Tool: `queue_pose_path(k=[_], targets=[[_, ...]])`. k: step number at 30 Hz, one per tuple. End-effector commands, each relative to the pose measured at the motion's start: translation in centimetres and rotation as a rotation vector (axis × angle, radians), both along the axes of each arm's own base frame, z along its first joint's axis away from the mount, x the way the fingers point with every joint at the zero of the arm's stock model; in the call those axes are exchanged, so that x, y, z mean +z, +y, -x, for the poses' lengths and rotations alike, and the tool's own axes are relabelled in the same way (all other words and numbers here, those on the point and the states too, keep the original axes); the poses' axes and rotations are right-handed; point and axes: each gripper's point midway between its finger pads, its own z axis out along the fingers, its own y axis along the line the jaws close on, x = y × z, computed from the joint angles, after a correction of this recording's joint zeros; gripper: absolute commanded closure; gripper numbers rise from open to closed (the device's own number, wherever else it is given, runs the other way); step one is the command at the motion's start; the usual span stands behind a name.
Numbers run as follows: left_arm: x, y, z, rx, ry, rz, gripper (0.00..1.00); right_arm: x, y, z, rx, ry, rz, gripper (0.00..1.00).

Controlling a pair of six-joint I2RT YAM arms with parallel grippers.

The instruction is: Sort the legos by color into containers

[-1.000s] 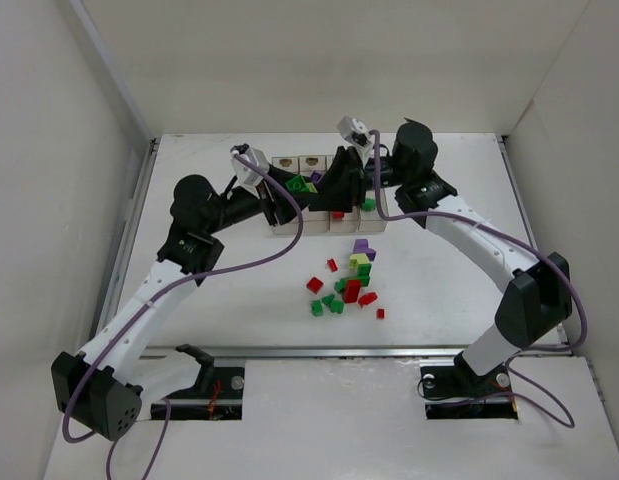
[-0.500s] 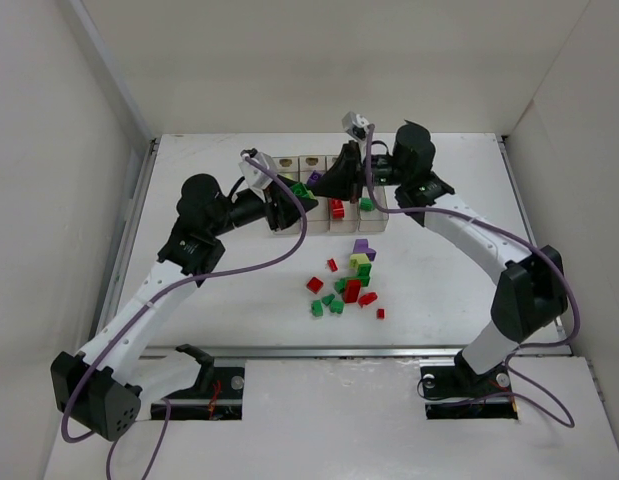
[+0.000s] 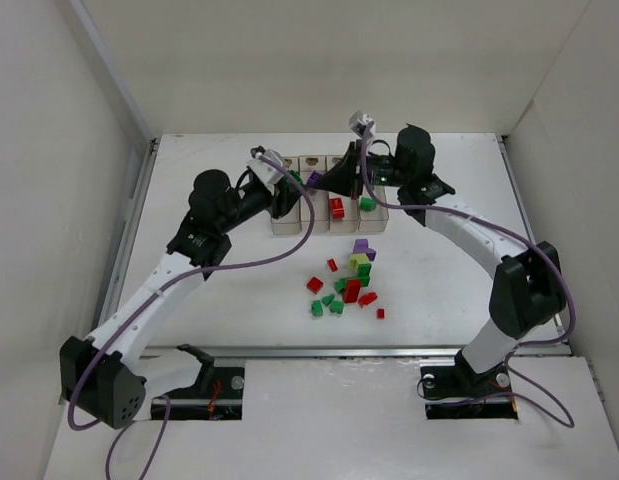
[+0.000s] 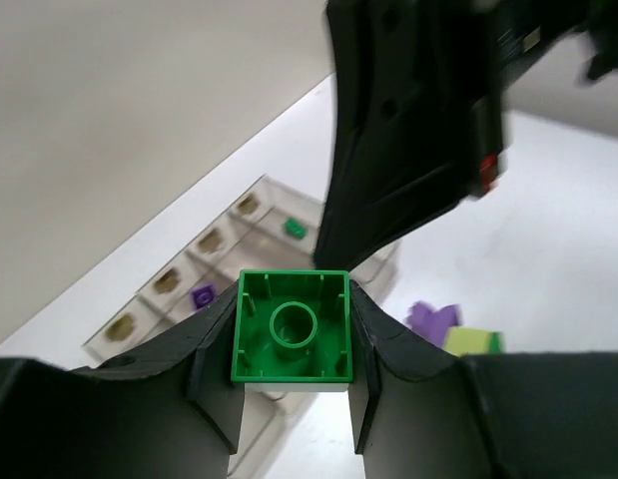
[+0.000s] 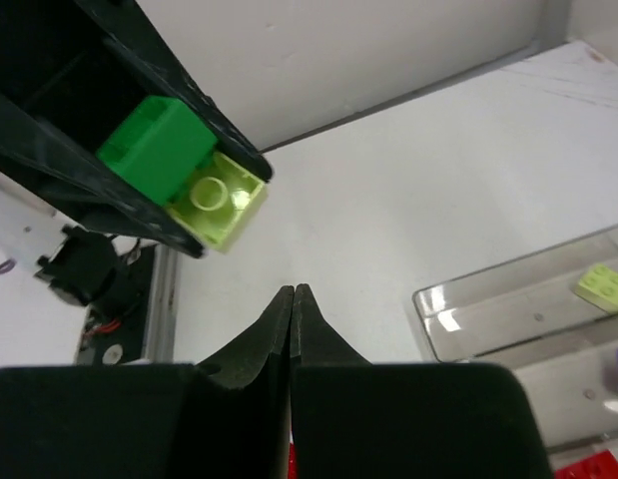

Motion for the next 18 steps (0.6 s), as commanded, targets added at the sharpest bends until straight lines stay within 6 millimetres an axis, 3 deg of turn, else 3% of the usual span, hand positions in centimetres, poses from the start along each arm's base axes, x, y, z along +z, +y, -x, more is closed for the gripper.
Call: queue_pose_path(k=[1,5,6,8,15,16,18], targets=[[-2.6,1.0,-3.4,0.112,-0.084,-0.136,1.00,-0.9,-1.1,-2.8,-0.135,0.030,0.013,0.99],[-6.0,1.1,-5.7,0.146,-0.075,-0.174,1.00,-2.8,-2.2,-4.0,-0.204,0.056,0.056,0.99],[-6.0,1.4,-6.4,0.160,-0.084,-0.169,1.00,-3.0,-2.3,-4.0,-0.204,0.058,0.064,0.99],[-8.9,2.1,-7.5,0.180,-0.038,-0.195,1.00,-3.4,-2.8,-4.0,-0.212,0.062,0.078,0.99],[-12.6,3.4,-9.2,0.178,0.011,-0.194,1.00,-4.8,-3.9,-4.9,-0.228,0.089,0.104,0.99],[-12.6,3.7,-9.3,0.179,0.020,-0.185,1.00,-4.3,-4.2,-5.3,-0.239,0.079,0.098,0.99],[-13.8,3.9,-9.6,0.166,0.046,-0.193,0.95,-5.0,-4.1,-5.5,-0.229,0.098,0.107,0.99]])
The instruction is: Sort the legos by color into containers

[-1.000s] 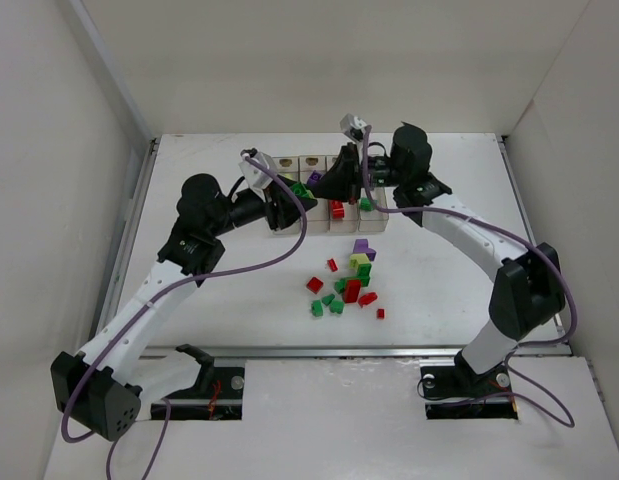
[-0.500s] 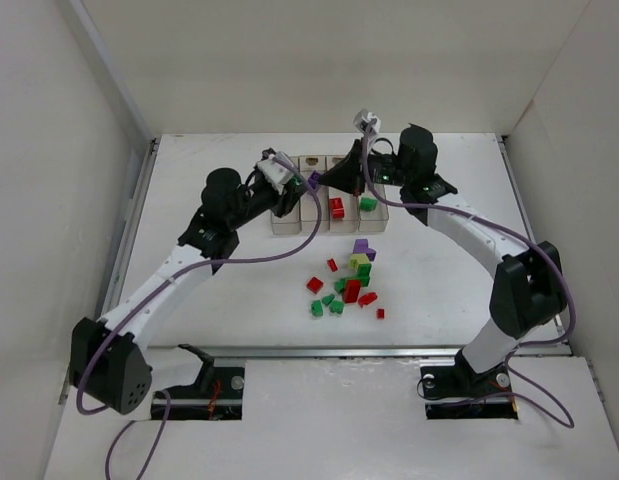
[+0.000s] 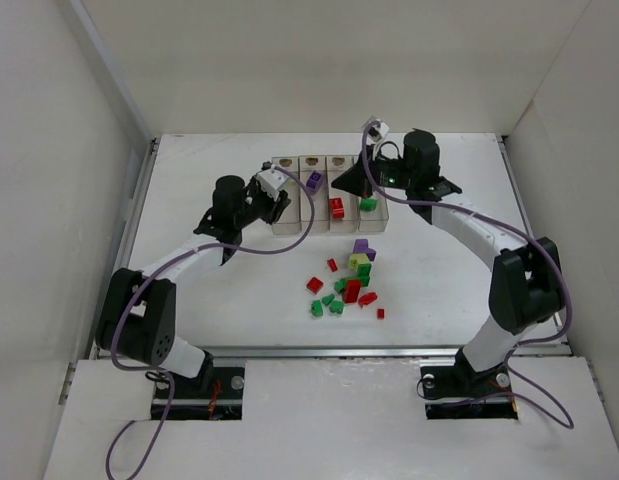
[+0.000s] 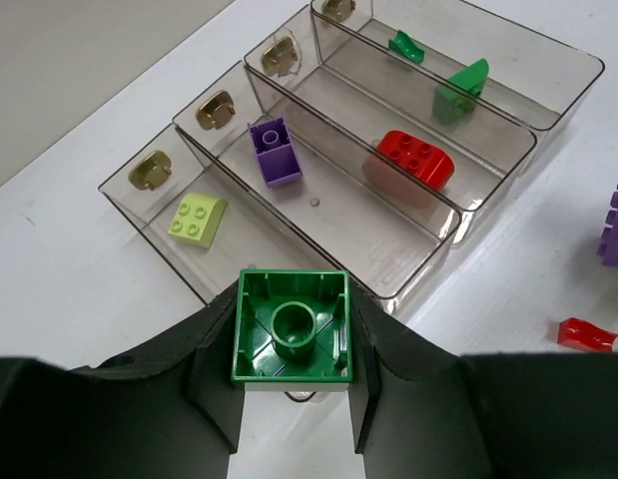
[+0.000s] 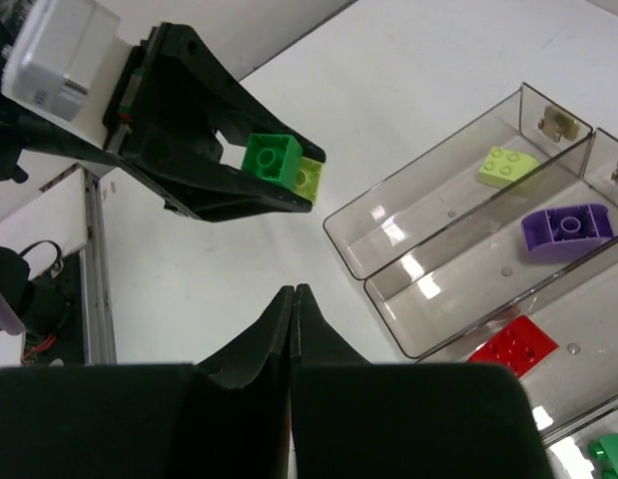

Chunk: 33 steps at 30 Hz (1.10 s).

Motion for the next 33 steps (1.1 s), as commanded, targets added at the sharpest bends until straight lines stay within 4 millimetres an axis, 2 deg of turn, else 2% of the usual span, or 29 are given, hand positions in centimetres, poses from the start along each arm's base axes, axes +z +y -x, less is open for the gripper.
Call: queue_pose_path(k=[1,3,5,8,9,11,13,21,25,29,33], targets=[[2.5,-0.4,-0.6,-0.053,-0.087,0.056,0.92,0.6,-0.1,-1.1,-0.002,-0.028,0.000,0.99],[1.4,-0.2,-0.8,-0.051,-0.055,0.057,0.88,-0.3,-0.3,-1.4,0.000,0.004,0.010,0.97],[0.9,-0.6,-0.6,-0.075,-0.041,0.059,0.84,0.1,-0.2,-1.4,0.009,-0.004,0.005,0.97],[0.0,-0.6,-0.7,-0.095,-0.023,0.053,0.81,-0.5,-0.5,-1.7,-0.001,0.014,0.011,0.96],[0.5,-0.8,-0.8,-0.104,-0.033,0.058,0.79,-0.5,-0.5,-1.7,-0.001,0.014,0.011,0.96],[0.0,-0.9,-1.1,-0.101,-0.016,0.062,0.79,-1.0,-0.8,-1.8,0.001,0.033,0.015,0.94],[0.0,-1.0,-1.3,-0.100,-0.019,0.070,0.79,-0.7,-0.8,-1.9,0.001,0.025,0.012,0.94],[0.2,-1.3,-1.0,-0.118,-0.013,0.090,0.67,-1.3,-0.8,-1.7,0.010,0.064,0.024,0.88],[0.2,-1.5,-0.9,-0.127,-0.012,0.093,0.66,-1.3,-0.7,-1.5,0.019,0.065,0.022,0.86],[0.2,-1.5,-0.9,-0.127,-0.012,0.093,0.59,-1.0,-0.7,-1.4,0.028,0.066,0.020,0.81],[0.2,-1.6,-0.8,-0.134,-0.005,0.101,0.59,-1.2,-0.7,-1.3,0.028,0.076,0.023,0.79]])
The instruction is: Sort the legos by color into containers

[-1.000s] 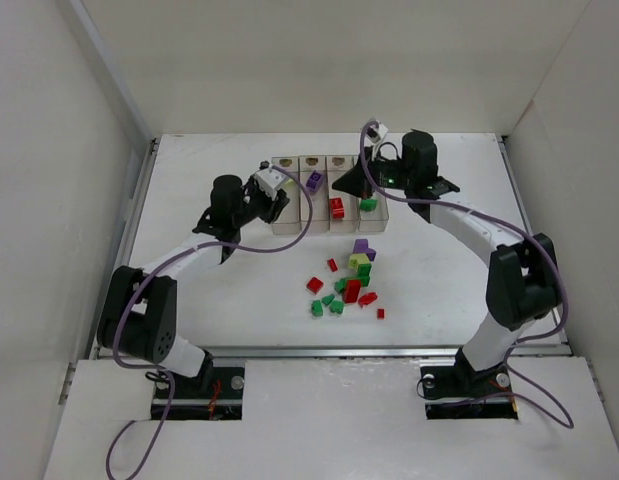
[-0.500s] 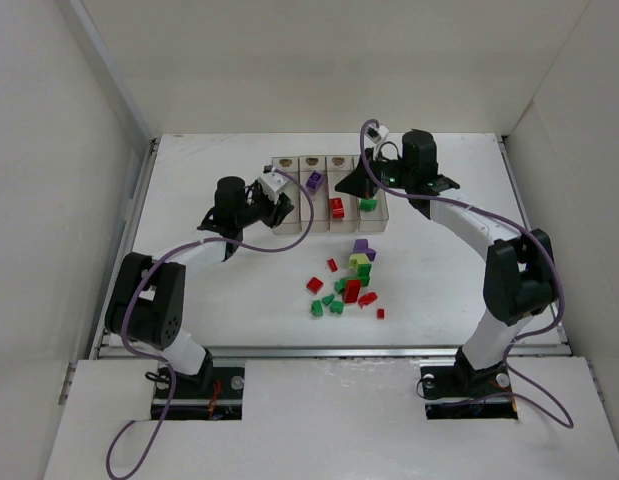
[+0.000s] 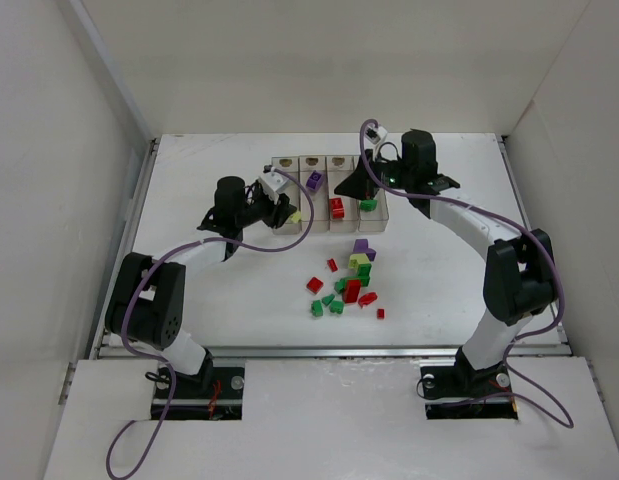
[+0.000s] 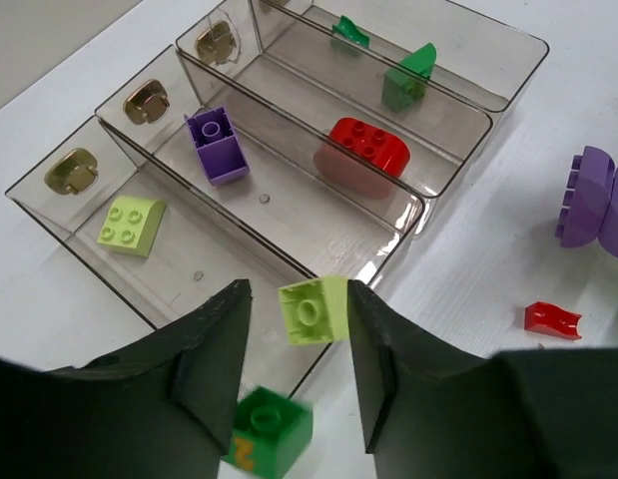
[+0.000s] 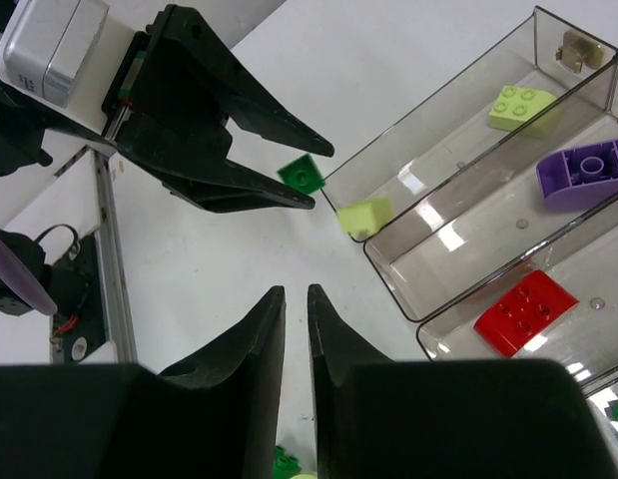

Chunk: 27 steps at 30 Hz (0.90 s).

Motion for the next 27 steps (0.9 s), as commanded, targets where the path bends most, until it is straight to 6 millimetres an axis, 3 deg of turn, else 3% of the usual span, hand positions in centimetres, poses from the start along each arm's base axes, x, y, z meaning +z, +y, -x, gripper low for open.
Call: queue_pose_path(k=[1,3,4,8,10,11,12,15,16,17,18,20,21,22,23,24,26,27], targets=[[2.9,-0.6,-0.7,-0.024,-0.076,0.047,0.63,1.8,0.2,-0.6,0.019,-0.055,-0.018,0.79],[2.9,-0.7,-0.5,-0.036,-0.075,0.050,0.79,1.8,0.2,-0.6,0.019,-0.055,-0.018,0.79],[3.3,-0.7,-0.5,-0.036,-0.084,0.053,0.95,1.8,0.2,-0.6,0.019,-0.055,-0.018,0.79],[3.2,-0.7,-0.4,-0.036,-0.075,0.051,0.96,2.1,0.1,-0.4,0.021,-0.063,-0.015,0.80],[3.8,0.3,-1.3,0.017,-0.090,0.032,0.83,2.1,0.1,-0.4,0.021,-0.063,-0.015,0.80],[2.9,0.6,-1.1,0.030,-0.055,0.009,0.78,2.1,0.1,-0.4,0.021,-0.063,-0.015,0.80],[3.4,1.7,-1.6,0.057,-0.067,-0.007,0.70,1.9,0.0,-0.3,0.021,-0.052,-0.011,0.80],[3.2,3.8,-1.0,0.063,-0.025,-0.060,0.59,2.0,-0.1,0.0,0.021,-0.040,-0.007,0.80],[2.8,5.4,-1.1,0.070,-0.044,-0.119,0.55,1.8,-0.1,0.1,0.023,-0.038,-0.001,0.80],[3.2,6.1,-1.3,0.068,-0.058,-0.153,0.46,1.8,-0.1,0.1,0.023,-0.038,-0.001,0.80],[1.8,7.2,-0.7,0.073,-0.004,-0.212,0.40,1.6,-0.2,0.1,0.025,-0.037,0.005,0.80],[1.2,10.2,-1.0,0.121,0.013,-0.311,0.28,1.9,-0.3,0.3,0.027,-0.045,0.008,0.78],[0.5,11.4,-0.6,0.107,0.048,-0.384,0.13,1.9,-0.3,0.3,0.027,-0.045,0.008,0.76],[-1.2,12.7,-0.9,0.134,0.108,-0.425,0.05,1.9,-0.3,0.3,0.027,-0.045,0.008,0.76],[-2.2,14.8,-1.4,0.196,0.155,-0.464,0.01,1.9,-0.3,0.3,0.027,-0.045,0.008,0.76],[-1.9,17.0,-2.6,0.302,0.186,-0.513,0.01,1.9,-0.3,0.3,0.027,-0.045,0.008,0.76],[-4.8,19.3,-1.5,0.328,0.362,-0.540,0.01,2.4,-0.2,0.3,0.027,-0.044,0.008,0.75],[-4.2,19.9,-1.9,0.339,0.374,-0.539,0.01,2.0,-0.2,0.1,0.029,-0.045,0.014,0.75]])
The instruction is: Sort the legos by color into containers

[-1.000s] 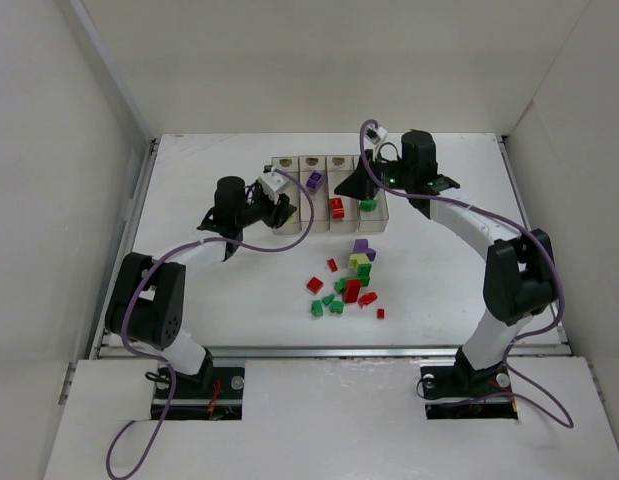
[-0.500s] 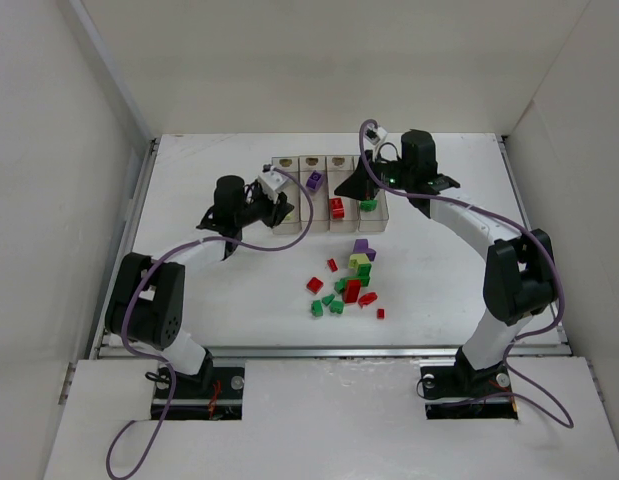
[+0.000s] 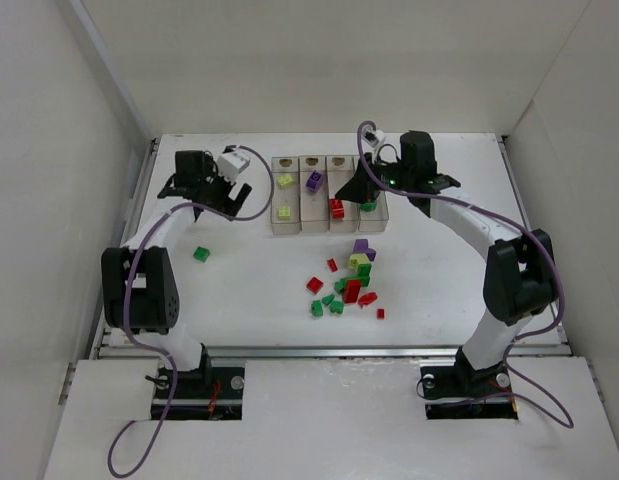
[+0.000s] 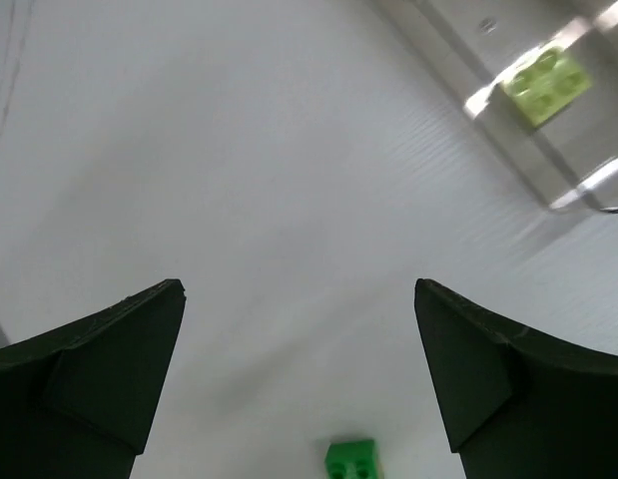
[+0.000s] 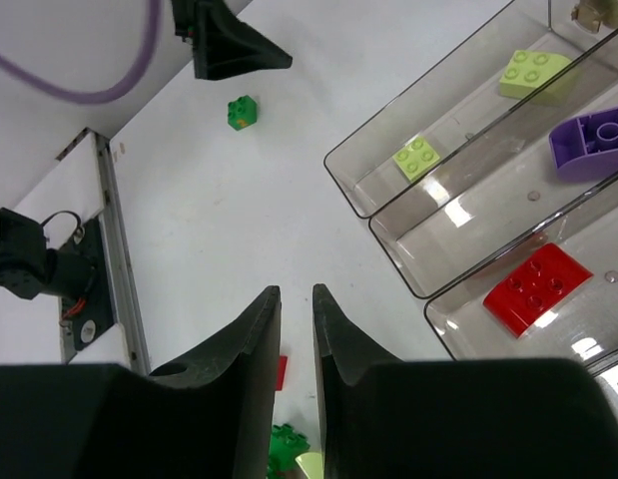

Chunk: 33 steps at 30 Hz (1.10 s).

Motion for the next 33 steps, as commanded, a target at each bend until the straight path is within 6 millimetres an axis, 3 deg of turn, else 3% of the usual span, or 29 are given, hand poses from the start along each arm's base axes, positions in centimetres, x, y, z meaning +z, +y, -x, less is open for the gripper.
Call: queue_pose_path(k=[1,3,4,7,8,11,14,18,19,20,23,24,28,31,33], targets=[[-3.2,4.4,3.0,0.100,0.244,-0.100,0.01,3.1,0.0,-0.5,0.018,-0.086,-0.019,0.75],[-3.6,5.2,3.9,0.168,0.277,-0.117,0.01,2.8,0.0,-0.4,0.020,-0.077,-0.011,0.75],[-4.7,6.3,5.1,0.210,0.311,-0.145,0.01,2.8,0.3,-0.2,0.032,-0.086,-0.008,0.75],[-5.8,7.3,7.3,0.244,0.345,-0.177,0.01,2.3,0.7,0.0,0.044,-0.087,-0.003,0.74],[-7.0,7.3,8.5,0.234,0.374,-0.185,0.01,2.3,0.7,0.0,0.044,-0.087,-0.003,0.74],[-8.2,7.9,10.0,0.219,0.389,-0.197,0.01,1.7,0.9,-0.3,0.052,-0.073,-0.002,0.74],[-8.5,8.1,10.3,0.214,0.397,-0.194,0.01,1.9,0.9,-0.1,0.063,-0.073,0.000,0.74],[-9.6,8.7,10.5,0.218,0.430,-0.190,0.09,2.1,0.9,-0.1,0.066,-0.080,0.003,0.74],[-9.9,8.6,10.6,0.217,0.441,-0.190,0.12,2.1,0.9,-0.1,0.066,-0.080,0.003,0.74],[-10.4,8.5,10.4,0.201,0.454,-0.186,0.23,2.1,0.9,-0.1,0.066,-0.080,0.003,0.74],[-10.9,7.9,10.0,0.192,0.491,-0.154,0.43,1.9,0.8,-0.2,0.058,-0.072,0.010,0.74],[-11.0,7.8,9.9,0.186,0.503,-0.146,0.57,1.8,0.8,-0.1,0.058,-0.062,0.013,0.74],[-11.0,6.9,10.5,0.156,0.569,-0.109,0.91,2.0,0.6,0.0,0.049,-0.063,0.017,0.74],[-10.2,6.4,10.9,0.147,0.577,-0.079,0.95,2.4,0.6,0.1,0.049,-0.073,0.014,0.74],[-8.3,5.9,9.5,0.154,0.518,-0.043,0.96,3.4,0.2,-0.2,0.031,-0.096,0.011,0.74]])
